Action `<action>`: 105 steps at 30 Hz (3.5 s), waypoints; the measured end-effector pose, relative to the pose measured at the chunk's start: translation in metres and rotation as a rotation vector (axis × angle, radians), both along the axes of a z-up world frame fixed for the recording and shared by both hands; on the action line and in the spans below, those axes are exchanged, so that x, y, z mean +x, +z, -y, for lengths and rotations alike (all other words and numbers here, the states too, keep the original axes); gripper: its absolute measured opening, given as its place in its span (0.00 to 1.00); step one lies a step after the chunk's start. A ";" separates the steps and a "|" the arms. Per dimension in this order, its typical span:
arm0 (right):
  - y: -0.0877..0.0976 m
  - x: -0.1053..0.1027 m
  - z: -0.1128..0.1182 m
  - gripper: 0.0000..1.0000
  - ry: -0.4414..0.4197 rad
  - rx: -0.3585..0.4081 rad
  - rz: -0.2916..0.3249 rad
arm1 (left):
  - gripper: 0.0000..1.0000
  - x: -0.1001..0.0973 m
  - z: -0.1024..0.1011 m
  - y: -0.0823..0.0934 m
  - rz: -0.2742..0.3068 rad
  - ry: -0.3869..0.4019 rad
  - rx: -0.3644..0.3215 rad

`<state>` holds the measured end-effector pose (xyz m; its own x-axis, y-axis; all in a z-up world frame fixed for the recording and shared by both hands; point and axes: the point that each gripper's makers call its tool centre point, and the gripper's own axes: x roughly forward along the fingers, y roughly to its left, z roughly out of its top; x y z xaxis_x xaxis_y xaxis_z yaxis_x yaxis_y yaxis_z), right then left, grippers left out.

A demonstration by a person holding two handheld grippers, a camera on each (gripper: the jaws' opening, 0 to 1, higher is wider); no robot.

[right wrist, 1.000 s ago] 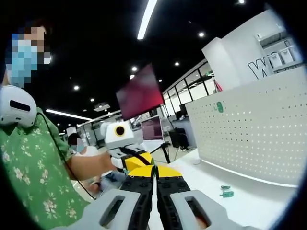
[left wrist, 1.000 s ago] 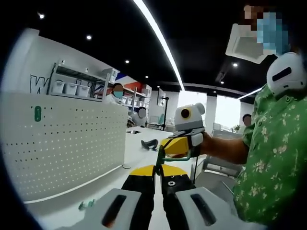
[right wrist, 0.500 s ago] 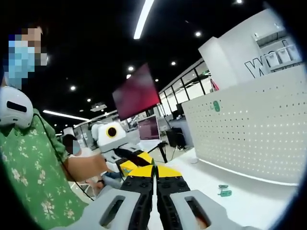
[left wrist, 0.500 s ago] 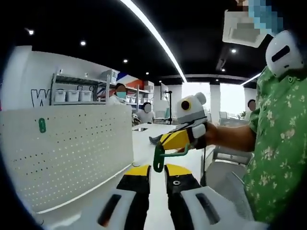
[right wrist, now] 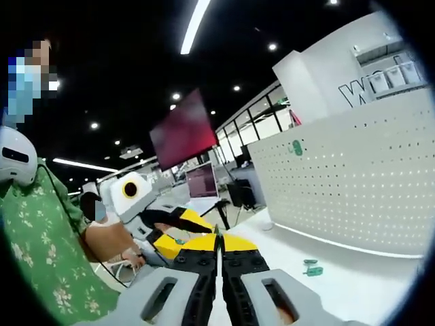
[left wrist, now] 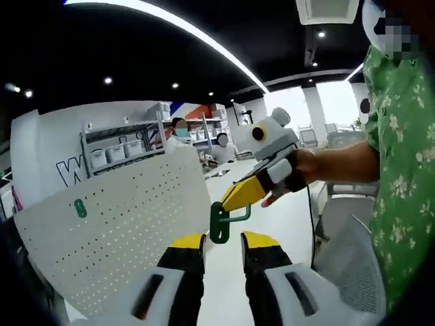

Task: Insert the hook assembly into the mounting plate slot until the hook locks in place.

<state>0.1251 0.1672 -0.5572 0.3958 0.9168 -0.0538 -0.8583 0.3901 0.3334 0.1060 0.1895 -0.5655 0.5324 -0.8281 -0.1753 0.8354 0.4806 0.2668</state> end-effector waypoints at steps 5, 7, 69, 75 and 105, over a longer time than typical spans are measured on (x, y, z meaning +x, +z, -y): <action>-0.002 0.005 0.001 0.00 -0.029 -0.012 -0.008 | 0.21 0.001 0.004 0.001 0.071 0.044 0.051; -0.002 0.007 0.001 0.00 -0.041 -0.008 -0.019 | 0.21 0.001 0.005 0.005 0.082 0.062 0.044; -0.004 0.024 -0.013 0.00 -0.162 -0.016 -0.045 | 0.04 0.042 0.001 0.000 0.102 0.307 0.106; -0.004 0.024 -0.014 0.00 -0.167 -0.048 -0.011 | 0.04 0.041 0.000 -0.002 0.088 0.308 0.096; -0.002 0.029 -0.018 0.00 -0.165 -0.109 0.082 | 0.02 0.044 -0.004 -0.002 0.046 0.336 0.009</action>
<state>0.1536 0.1856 -0.5596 0.5474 0.8295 -0.1103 -0.8022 0.5577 0.2132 0.1505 0.1937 -0.5671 0.7827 -0.6037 -0.1516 0.6179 0.7243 0.3058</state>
